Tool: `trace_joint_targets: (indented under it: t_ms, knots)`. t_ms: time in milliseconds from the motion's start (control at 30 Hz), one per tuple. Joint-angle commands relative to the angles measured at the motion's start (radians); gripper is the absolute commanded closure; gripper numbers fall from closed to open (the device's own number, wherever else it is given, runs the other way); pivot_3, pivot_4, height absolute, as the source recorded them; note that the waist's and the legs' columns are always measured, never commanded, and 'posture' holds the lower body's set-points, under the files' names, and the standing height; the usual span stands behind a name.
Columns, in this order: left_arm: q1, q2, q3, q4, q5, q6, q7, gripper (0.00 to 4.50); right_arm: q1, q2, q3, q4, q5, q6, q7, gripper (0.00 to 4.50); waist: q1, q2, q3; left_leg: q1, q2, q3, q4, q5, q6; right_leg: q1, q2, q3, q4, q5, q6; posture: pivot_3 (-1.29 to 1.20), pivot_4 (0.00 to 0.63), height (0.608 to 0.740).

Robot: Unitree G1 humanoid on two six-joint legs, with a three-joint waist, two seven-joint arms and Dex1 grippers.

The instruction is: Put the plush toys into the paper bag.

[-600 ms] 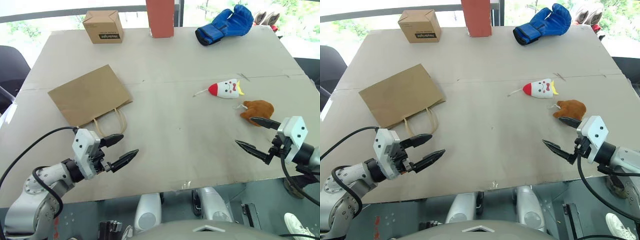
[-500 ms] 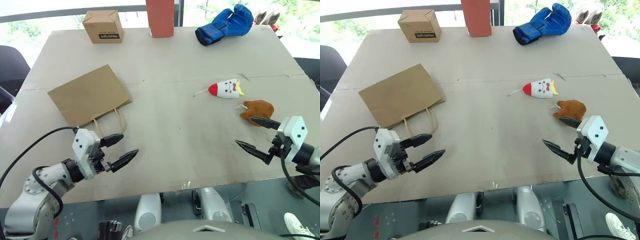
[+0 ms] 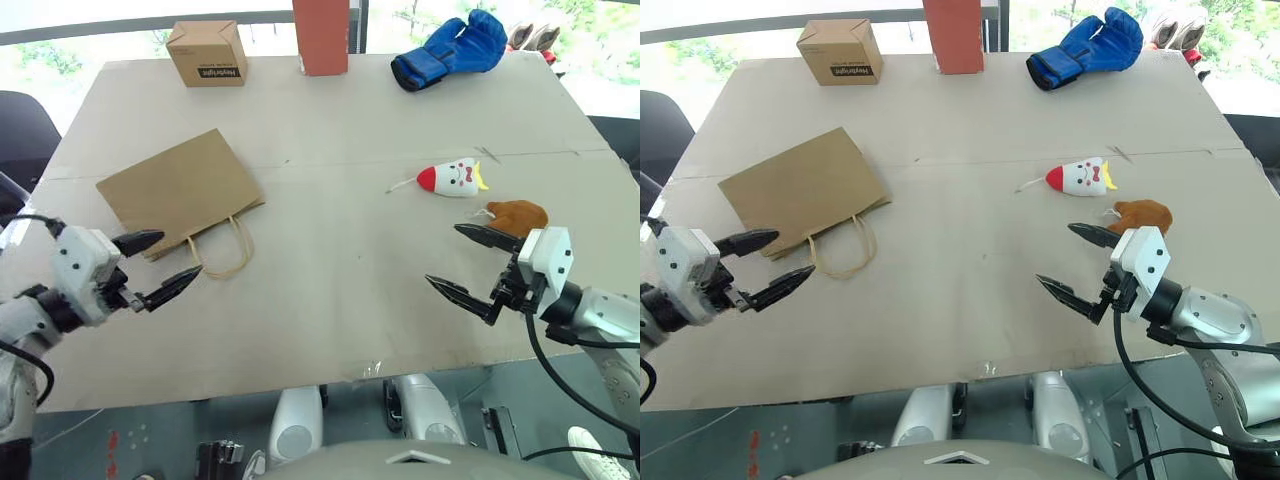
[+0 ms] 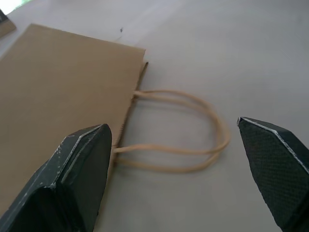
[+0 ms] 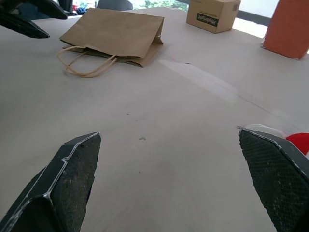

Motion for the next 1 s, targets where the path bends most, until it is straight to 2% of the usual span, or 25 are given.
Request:
trace_joint_targets:
  t_ms: [33, 200, 233, 300, 333, 433, 467, 533, 567, 600, 667, 700, 767, 800, 1000]
  knots:
    - [-0.097, 0.015, -0.089, 0.111, 0.117, -0.200, -0.020, 0.00, -0.004, 0.004, -0.001, -0.017, -0.004, -0.032, -0.003, 0.04, 0.001, 0.000, 0.000, 0.000, 0.000, 0.002, 0.000, 0.000, 0.000, 0.000, -0.001, 0.000, 0.000, 0.000, 0.000, 0.00, 0.150, 0.740]
    - [-0.204, 0.008, -0.216, 0.252, 0.239, -0.365, -0.001, 0.00, 0.017, 0.008, 0.002, -0.030, -0.017, -0.046, -0.011, 0.04, -0.003, -0.002, -0.001, -0.001, 0.001, 0.007, -0.001, 0.002, 0.004, 0.001, -0.002, 0.001, -0.001, 0.000, 0.000, 0.00, 0.150, 0.740]
    - [-0.214, 0.008, -0.229, 0.268, 0.246, -0.390, -0.003, 0.24, 0.020, 0.010, 0.002, -0.031, -0.018, -0.048, -0.013, 0.01, -0.005, -0.002, -0.001, -0.001, 0.001, 0.008, -0.001, 0.003, 0.005, 0.001, -0.001, 0.001, -0.002, 0.000, 0.000, 0.00, 0.150, 0.740]
    - [-0.228, 0.014, -0.260, 0.293, 0.238, -0.430, -0.036, 0.82, 0.029, 0.011, 0.002, -0.036, -0.023, -0.053, -0.016, 0.00, -0.006, -0.002, -0.001, -0.001, 0.002, 0.008, -0.001, 0.003, 0.005, 0.000, 0.000, 0.002, -0.001, 0.000, 0.000, 0.00, 0.150, 0.740]
    - [-0.230, 0.016, -0.267, 0.300, 0.224, -0.434, -0.050, 1.27, 0.033, 0.011, 0.001, -0.039, -0.024, -0.055, -0.018, 0.00, -0.006, -0.002, -0.001, 0.000, 0.002, 0.008, -0.002, 0.003, 0.005, 0.000, 0.001, 0.002, -0.001, 0.000, 0.000, 0.00, 0.150, 0.740]
    - [-0.232, 0.012, -0.220, 0.286, 0.084, -0.318, -0.096, 2.80, 0.046, 0.016, 0.001, -0.037, -0.030, -0.066, -0.026, 0.00, -0.005, -0.002, -0.001, 0.000, 0.004, 0.008, -0.002, 0.003, 0.005, 0.000, 0.002, 0.001, 0.002, 0.000, 0.000, 0.00, 0.150, 0.740]
    - [-0.234, 0.011, -0.198, 0.275, 0.035, -0.263, -0.102, 3.45, 0.049, 0.018, 0.004, -0.034, -0.034, -0.071, -0.026, 0.00, -0.005, -0.002, -0.001, 0.000, 0.004, 0.008, -0.001, 0.003, 0.005, 0.000, 0.002, 0.001, 0.002, 0.000, 0.000, 0.00, 0.150, 0.740]
    - [-0.208, 0.046, -0.162, 0.253, -0.060, -0.151, -0.172, 3.73, 0.053, 0.025, 0.013, -0.027, -0.042, -0.083, -0.025, 0.00, -0.005, -0.002, -0.001, 0.001, 0.004, 0.008, -0.001, 0.003, 0.005, 0.000, 0.002, 0.001, 0.004, 0.000, 0.001, 0.00, 0.150, 0.740]
    - [-0.196, 0.060, -0.150, 0.247, -0.079, -0.128, -0.199, 3.55, 0.053, 0.028, 0.016, -0.024, -0.045, -0.086, -0.025, 0.00, -0.006, -0.003, -0.001, 0.001, 0.004, 0.008, 0.000, 0.003, 0.005, 0.000, 0.002, 0.001, 0.004, 0.000, 0.001, 0.00, 0.150, 0.740]
    - [-0.188, 0.070, -0.142, 0.244, -0.090, -0.113, -0.218, 3.58, 0.052, 0.031, 0.019, -0.022, -0.047, -0.089, -0.024, 0.00, -0.008, -0.003, -0.002, 0.001, 0.004, 0.008, 0.000, 0.003, 0.005, 0.000, 0.002, 0.001, 0.004, 0.000, 0.001, 0.00, 0.150, 0.740]
    - [-0.185, 0.083, -0.133, 0.248, -0.088, -0.109, -0.237, 2.68, 0.049, 0.034, 0.025, -0.017, -0.048, -0.095, -0.021, 0.00, -0.007, -0.002, -0.001, 0.001, 0.004, 0.009, 0.000, 0.003, 0.005, 0.000, 0.002, 0.002, 0.004, 0.000, 0.001, 0.00, 0.150, 0.740]
    - [-0.191, 0.088, -0.129, 0.257, -0.082, -0.112, -0.238, 2.49, 0.046, 0.036, 0.027, -0.016, -0.047, -0.097, -0.020, 0.00, -0.003, -0.002, -0.001, 0.001, 0.004, 0.009, 0.000, 0.003, 0.005, 0.000, 0.002, 0.002, 0.004, 0.000, 0.001, 0.00, 0.150, 0.740]
    - [-0.220, 0.104, -0.139, 0.315, -0.025, -0.195, -0.251, 1.41, 0.044, 0.036, 0.031, -0.013, -0.041, -0.104, -0.011, 0.00, 0.000, -0.002, -0.001, 0.001, 0.004, 0.009, 0.000, 0.003, 0.005, 0.000, 0.001, 0.001, 0.004, 0.000, 0.001, 0.00, 0.150, 0.740]
    - [-0.230, 0.108, -0.149, 0.337, -0.001, -0.232, -0.261, 1.12, 0.044, 0.034, 0.030, -0.012, -0.039, -0.108, -0.006, 0.00, 0.001, -0.003, -0.002, 0.001, 0.004, 0.009, 0.001, 0.003, 0.005, 0.000, 0.001, 0.001, 0.004, 0.000, 0.001, 0.00, 0.150, 0.740]
    - [-0.304, 0.092, -0.222, 0.437, 0.136, -0.409, -0.219, 1.12, 0.047, 0.032, 0.023, -0.015, -0.042, -0.112, -0.004, 0.00, 0.000, -0.003, -0.002, 0.001, 0.004, 0.010, 0.001, 0.003, 0.005, 0.000, 0.001, 0.001, 0.004, 0.000, 0.000, 0.00, 0.150, 0.740]
